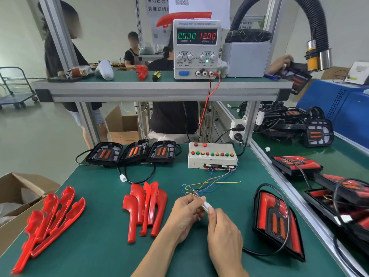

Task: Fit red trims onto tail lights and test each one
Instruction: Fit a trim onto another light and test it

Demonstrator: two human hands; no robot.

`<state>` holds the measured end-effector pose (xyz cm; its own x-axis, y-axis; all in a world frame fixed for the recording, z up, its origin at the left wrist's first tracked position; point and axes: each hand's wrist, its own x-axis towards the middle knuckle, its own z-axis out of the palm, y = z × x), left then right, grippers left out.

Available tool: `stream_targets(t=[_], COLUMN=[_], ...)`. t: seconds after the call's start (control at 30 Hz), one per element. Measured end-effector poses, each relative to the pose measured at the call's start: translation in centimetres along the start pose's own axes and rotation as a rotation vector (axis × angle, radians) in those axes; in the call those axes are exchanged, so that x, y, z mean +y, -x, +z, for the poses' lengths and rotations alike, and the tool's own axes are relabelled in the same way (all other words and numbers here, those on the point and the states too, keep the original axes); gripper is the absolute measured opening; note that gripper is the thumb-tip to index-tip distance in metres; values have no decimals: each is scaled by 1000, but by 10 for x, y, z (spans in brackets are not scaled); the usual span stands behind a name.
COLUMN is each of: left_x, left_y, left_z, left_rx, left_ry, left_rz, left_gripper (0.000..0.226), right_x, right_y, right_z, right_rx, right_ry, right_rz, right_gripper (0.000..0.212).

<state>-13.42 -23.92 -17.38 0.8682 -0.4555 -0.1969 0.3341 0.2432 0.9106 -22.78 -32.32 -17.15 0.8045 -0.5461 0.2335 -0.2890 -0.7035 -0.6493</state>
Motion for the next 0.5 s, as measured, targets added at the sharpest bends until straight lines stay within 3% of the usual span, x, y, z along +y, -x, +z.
stream_targets(t=[0.17,0.5], left_x=[-3,1], left_y=[-3,3], left_z=[2,9], left_rx=[44,94], left_ry=[20,-46], left_rz=[23,2], left_gripper=[34,27], right_x=[-3,4], right_y=[4,4], right_z=[-3,6], right_rx=[9,75], right_ry=[-169,-133], right_rz=[-31,-142], right_gripper=[26,16])
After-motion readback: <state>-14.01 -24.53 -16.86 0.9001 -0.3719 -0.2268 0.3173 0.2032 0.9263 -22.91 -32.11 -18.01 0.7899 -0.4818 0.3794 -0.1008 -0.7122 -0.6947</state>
